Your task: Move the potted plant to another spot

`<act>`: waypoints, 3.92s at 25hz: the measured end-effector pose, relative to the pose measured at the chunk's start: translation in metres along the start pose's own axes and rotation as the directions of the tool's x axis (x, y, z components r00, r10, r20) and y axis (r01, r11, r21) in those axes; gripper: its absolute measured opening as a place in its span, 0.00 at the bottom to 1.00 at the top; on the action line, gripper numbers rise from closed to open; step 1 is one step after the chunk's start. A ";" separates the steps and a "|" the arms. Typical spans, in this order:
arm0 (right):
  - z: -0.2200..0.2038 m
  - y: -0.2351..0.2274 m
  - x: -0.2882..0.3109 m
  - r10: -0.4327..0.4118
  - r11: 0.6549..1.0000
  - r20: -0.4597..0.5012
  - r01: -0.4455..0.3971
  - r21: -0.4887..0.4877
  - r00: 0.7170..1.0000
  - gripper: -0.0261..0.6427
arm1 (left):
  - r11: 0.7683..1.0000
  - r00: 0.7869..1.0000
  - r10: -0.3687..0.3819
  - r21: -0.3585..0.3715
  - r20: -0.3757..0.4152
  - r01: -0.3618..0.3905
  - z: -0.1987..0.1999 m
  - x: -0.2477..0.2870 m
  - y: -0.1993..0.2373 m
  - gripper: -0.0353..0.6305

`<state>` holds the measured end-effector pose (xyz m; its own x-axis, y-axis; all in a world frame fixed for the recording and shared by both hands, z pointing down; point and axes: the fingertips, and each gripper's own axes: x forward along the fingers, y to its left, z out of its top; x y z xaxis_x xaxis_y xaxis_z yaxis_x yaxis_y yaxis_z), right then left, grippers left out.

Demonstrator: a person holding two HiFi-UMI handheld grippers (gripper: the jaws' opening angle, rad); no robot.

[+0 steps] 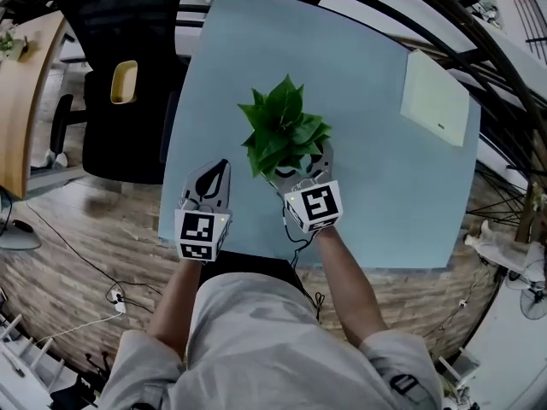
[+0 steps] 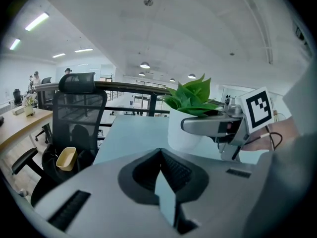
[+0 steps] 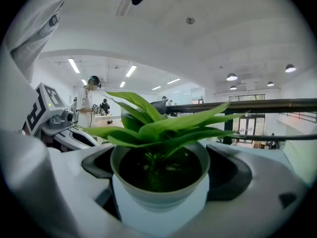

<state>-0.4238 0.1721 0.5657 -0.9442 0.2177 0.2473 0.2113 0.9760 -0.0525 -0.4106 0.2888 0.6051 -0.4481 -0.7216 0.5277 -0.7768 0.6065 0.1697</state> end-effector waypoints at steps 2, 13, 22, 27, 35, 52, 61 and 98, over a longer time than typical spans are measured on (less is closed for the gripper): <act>0.016 0.005 -0.012 -0.005 1.000 0.039 0.005 -0.007 0.999 0.86 | 1.000 1.000 0.002 0.009 0.024 -0.002 0.009 -0.011 -0.008 0.07; 0.091 0.023 -0.069 -0.002 0.999 0.206 0.013 -0.051 0.979 0.86 | 0.996 0.989 0.008 0.085 0.147 -0.021 0.065 -0.062 -0.046 0.07; 0.121 0.028 -0.118 0.004 0.997 0.278 0.017 -0.070 0.961 0.86 | 0.993 0.977 0.002 0.112 0.213 -0.027 0.089 -0.089 -0.093 0.07; 0.120 0.041 -0.142 0.025 0.997 0.295 0.000 -0.082 0.955 0.86 | 0.992 0.973 0.024 0.118 0.231 -0.053 0.083 -0.110 -0.105 0.07; 0.104 0.049 -0.173 0.003 0.997 0.288 0.019 -0.075 0.958 0.86 | 0.990 0.982 -0.007 0.140 0.187 -0.020 0.060 -0.117 -0.127 0.07; 0.098 -0.010 -0.257 -0.425 0.901 0.246 0.435 0.016 0.871 0.86 | 0.851 0.879 -0.470 0.306 0.083 0.426 0.087 -0.042 -0.212 0.07; 0.065 -0.011 -0.346 -0.713 0.699 0.158 0.709 0.089 0.683 0.86 | 0.618 0.683 -0.728 0.371 -0.066 0.694 0.056 -0.033 -0.299 0.07; -0.015 -0.086 -0.679 -0.834 0.545 0.173 0.832 0.103 0.524 0.86 | 0.451 0.569 -0.790 0.411 -0.229 0.792 -0.043 -0.038 -0.619 0.07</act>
<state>0.2033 -0.0598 0.4172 -0.7149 -0.6992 0.0057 -0.6968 0.7131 0.0771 0.1066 -0.0447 0.5158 0.4603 -0.8131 0.3564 -0.8872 -0.4354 0.1527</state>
